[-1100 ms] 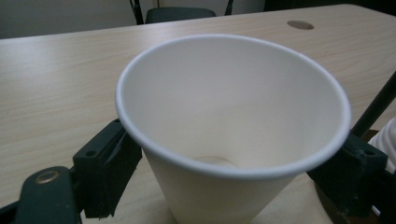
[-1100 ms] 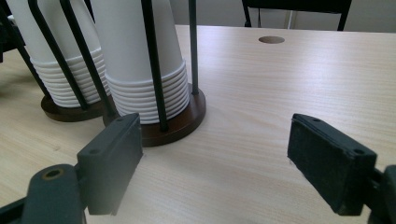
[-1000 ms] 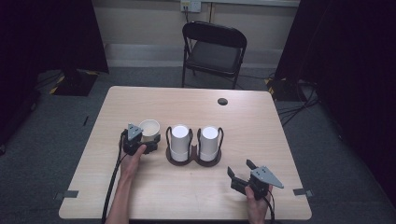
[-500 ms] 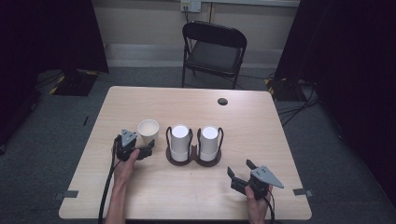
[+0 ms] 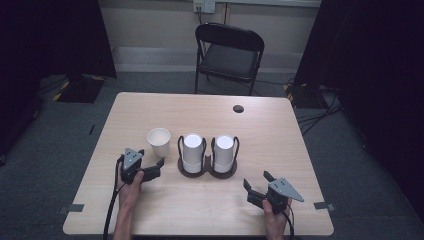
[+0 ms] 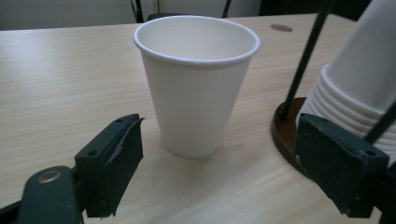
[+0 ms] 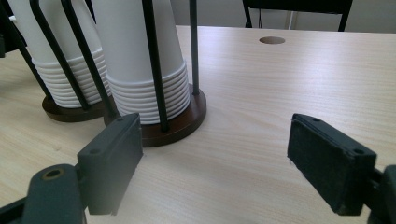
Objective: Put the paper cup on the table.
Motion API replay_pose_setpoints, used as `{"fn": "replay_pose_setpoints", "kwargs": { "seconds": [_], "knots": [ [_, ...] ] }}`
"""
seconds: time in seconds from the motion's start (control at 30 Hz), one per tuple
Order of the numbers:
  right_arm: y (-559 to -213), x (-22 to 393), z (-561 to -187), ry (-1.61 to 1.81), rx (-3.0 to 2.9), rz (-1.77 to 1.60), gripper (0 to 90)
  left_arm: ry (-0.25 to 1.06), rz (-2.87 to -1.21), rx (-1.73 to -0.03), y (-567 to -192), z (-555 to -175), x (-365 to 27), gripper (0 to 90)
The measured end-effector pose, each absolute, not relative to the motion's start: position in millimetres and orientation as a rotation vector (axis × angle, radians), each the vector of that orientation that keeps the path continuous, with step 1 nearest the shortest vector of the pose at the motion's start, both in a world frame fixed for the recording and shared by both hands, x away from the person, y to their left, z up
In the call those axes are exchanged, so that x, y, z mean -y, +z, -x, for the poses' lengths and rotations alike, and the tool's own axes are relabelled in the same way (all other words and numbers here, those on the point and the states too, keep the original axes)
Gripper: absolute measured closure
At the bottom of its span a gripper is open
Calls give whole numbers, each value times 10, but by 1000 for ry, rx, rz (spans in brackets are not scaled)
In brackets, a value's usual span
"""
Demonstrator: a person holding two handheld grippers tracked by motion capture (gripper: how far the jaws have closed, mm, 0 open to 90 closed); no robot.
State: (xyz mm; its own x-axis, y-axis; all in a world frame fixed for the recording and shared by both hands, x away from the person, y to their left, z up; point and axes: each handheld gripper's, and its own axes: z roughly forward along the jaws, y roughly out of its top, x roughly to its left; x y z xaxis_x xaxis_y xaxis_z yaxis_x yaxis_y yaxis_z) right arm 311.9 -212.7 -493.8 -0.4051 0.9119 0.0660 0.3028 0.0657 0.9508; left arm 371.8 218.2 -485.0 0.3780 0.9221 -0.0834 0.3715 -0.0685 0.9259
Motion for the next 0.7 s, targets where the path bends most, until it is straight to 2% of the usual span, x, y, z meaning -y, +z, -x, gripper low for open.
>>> {"fn": "replay_pose_setpoints", "kwargs": {
  "seconds": [0.7],
  "knots": [
    [-4938, 2125, -3122, 1348, -1771, -1205, 179, 731, -1603, -1081, -4787, -3087, -1949, 157]
  ]
}}
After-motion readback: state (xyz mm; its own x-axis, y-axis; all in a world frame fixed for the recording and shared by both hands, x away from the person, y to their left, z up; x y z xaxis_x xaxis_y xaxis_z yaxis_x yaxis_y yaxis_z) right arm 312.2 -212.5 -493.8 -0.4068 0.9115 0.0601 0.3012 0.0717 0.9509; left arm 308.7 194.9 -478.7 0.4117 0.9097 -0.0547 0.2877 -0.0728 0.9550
